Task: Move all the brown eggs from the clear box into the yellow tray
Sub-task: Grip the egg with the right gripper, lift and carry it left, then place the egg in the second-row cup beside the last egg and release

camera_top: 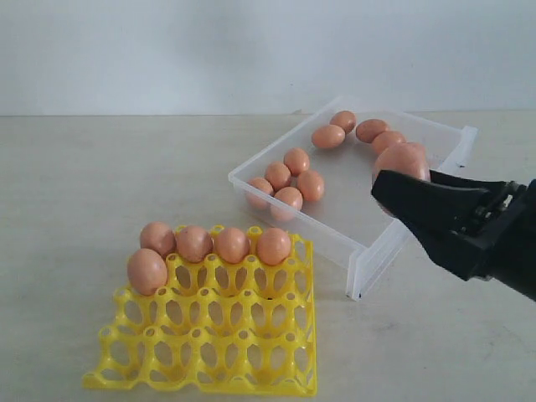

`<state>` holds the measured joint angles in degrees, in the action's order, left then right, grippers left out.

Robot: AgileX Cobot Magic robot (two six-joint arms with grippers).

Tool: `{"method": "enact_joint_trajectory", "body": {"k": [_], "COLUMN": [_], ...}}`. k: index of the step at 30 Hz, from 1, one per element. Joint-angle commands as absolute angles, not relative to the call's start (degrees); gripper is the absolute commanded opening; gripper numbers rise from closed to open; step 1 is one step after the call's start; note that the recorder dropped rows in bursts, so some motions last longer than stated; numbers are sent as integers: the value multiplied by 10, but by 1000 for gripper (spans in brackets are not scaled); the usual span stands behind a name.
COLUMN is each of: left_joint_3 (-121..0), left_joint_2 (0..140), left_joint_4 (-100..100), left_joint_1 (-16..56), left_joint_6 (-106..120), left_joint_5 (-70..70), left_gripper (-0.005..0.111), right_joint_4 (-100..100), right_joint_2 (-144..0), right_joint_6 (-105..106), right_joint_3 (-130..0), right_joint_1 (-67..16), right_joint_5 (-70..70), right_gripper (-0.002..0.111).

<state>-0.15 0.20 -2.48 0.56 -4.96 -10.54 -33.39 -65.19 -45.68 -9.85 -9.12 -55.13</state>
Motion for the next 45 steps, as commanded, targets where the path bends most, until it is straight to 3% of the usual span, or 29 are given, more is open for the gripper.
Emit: {"method": "enact_joint_trajectory", "body": {"k": [1, 7, 11, 17, 26, 30, 37, 45], "left_joint_3": [0, 0, 0, 0, 0, 0, 0, 0], "left_joint_2": [0, 0, 0, 0, 0, 0, 0, 0], "left_joint_4": [-24, -24, -24, -24, -24, -24, -24, -24], "left_joint_1": [2, 2, 2, 2, 2, 2, 2, 2], "left_joint_6": [-49, -49, -49, -49, -49, -49, -49, -49], "left_joint_5": [-103, -103, -103, -103, -103, -103, -103, -103], "left_gripper": [4, 4, 4, 4, 4, 4, 4, 4], "right_joint_4": [-377, -442, -545, -718, -762, -738, -590, -572], "right_joint_2": [-654, -744, -855, -1004, -1067, -1067, -1067, -1084], "right_joint_6": [-491, -595, -707, -783, -725, -617, -487, -485], "right_joint_3": [-144, -283, -395, -518, -536, -545, -568, -567], "right_joint_1": [-91, -91, -91, -91, -145, -220, -333, -332], "right_joint_5": [-564, -582, -691, -700, -698, -582, -207, -304], "right_gripper": [0, 0, 0, 0, 0, 0, 0, 0]}}
